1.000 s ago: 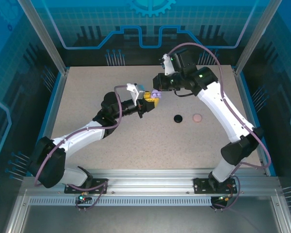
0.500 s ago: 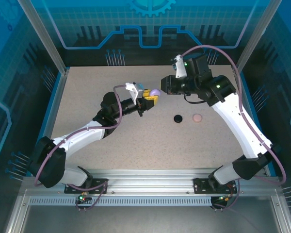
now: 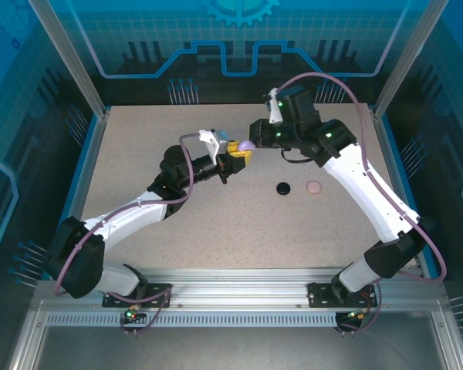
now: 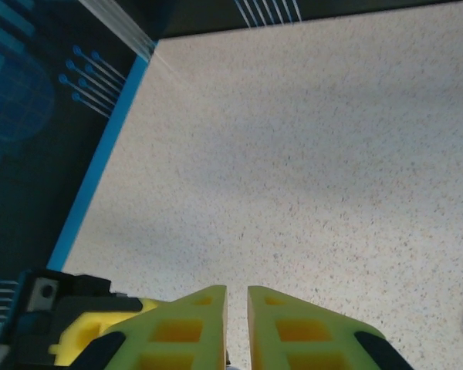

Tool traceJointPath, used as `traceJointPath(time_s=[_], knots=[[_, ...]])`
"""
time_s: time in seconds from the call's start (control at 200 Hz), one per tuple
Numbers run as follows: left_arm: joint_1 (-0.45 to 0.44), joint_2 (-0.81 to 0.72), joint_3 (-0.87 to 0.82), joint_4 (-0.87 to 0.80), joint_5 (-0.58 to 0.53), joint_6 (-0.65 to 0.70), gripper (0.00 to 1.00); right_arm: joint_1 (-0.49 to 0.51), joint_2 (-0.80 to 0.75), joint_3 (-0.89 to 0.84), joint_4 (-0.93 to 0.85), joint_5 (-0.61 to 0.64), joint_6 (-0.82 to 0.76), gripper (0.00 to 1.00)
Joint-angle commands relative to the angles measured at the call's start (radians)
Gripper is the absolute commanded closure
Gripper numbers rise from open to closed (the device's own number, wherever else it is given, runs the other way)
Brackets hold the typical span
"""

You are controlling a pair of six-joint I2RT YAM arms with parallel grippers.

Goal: Insert the wireless bluetooth earbuds into the charging case

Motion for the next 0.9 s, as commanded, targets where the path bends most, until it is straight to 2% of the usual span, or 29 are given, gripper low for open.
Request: traceJointPath(time_s=[0.0,0.15,0.375,0.615,0.765,0.895], knots=[[0.005,0.014,0.053,0.023,-0.027,-0.043,1.0,0.069,0.019,-0.052,0.014,0.057,-0.005,0.85],[0.005,0.022,0.075,0.002,-0.048,-0.088,1.0,0.115,0.017,-0.141,0.039,0.105,0.009,0.86],[0.005,0.048,0.069,-0.001,-0.05,-0.165,1.0,0.078,0.0,-0.162,0.077,0.152,0.031,0.83],[0.005,0.076,-0.016,0.045,-0.091,-0.266,1.0,-0.064,-0.013,-0.141,0.106,0.144,0.072,0.59],[0.005,0.088,-0.072,0.046,-0.128,-0.284,1.0,-0.138,-0.057,-0.187,0.107,0.133,0.068,0.49],[0.005,0.133,-0.103,0.034,-0.137,-0.323,1.0,-0.205,-0.12,-0.285,0.121,0.123,0.077,0.45]])
